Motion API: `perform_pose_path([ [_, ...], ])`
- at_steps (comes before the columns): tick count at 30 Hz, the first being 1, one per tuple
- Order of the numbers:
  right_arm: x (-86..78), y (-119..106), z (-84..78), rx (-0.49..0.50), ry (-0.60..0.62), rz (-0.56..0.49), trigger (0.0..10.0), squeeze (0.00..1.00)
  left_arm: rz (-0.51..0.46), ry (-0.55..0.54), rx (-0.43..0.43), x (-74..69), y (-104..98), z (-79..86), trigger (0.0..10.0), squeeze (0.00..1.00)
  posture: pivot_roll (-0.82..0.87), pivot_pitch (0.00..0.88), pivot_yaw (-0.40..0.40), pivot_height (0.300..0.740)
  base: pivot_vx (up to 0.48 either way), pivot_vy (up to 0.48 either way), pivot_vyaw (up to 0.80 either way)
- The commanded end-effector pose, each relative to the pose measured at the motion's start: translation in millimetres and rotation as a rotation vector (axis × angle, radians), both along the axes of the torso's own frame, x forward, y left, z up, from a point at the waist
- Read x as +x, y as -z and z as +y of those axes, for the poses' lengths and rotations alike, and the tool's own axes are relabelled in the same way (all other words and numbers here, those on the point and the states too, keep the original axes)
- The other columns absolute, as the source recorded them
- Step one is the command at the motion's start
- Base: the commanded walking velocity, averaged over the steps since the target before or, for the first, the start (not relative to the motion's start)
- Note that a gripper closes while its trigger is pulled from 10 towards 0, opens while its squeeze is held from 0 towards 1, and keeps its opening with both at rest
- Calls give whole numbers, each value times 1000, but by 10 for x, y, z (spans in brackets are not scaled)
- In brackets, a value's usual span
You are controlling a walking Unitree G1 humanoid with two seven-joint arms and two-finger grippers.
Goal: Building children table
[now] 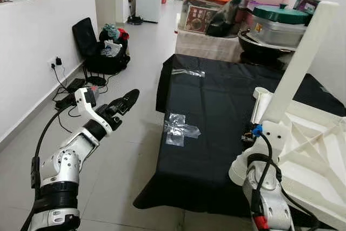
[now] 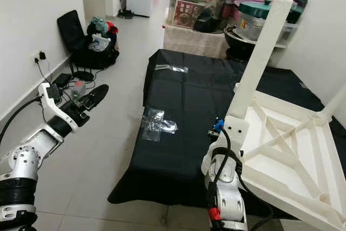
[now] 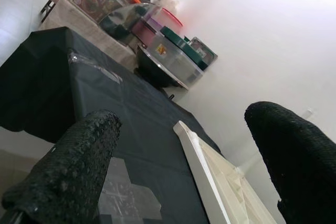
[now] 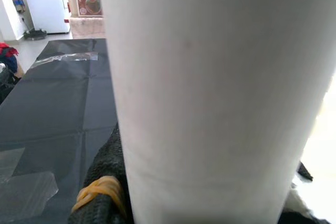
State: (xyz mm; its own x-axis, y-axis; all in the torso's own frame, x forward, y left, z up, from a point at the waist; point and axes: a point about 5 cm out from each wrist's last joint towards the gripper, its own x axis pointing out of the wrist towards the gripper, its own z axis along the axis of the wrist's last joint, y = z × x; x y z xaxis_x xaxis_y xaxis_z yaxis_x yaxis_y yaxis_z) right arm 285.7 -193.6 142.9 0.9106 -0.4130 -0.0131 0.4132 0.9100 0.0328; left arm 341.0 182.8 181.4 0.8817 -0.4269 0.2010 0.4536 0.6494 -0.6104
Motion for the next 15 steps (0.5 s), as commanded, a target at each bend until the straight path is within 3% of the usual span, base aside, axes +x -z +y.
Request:
perform_pose_path([
  [1, -88, 232, -173, -1, 64, 112, 10000, 0, -6, 10, 15, 27, -26, -19, 10000, 0, 45, 0, -86, 740, 0, 0, 0],
  [11, -88, 228, -262, 9, 86, 108, 10000, 0, -5, 14, 19, 43, -24, -21, 10000, 0, 41, 0, -82, 740, 0, 0, 0],
  [15, -72, 254, -301, 57, 103, 118, 10000, 0, -5, 16, 21, 48, -19, -26, 10000, 0, 43, 0, -81, 740, 0, 0, 0],
])
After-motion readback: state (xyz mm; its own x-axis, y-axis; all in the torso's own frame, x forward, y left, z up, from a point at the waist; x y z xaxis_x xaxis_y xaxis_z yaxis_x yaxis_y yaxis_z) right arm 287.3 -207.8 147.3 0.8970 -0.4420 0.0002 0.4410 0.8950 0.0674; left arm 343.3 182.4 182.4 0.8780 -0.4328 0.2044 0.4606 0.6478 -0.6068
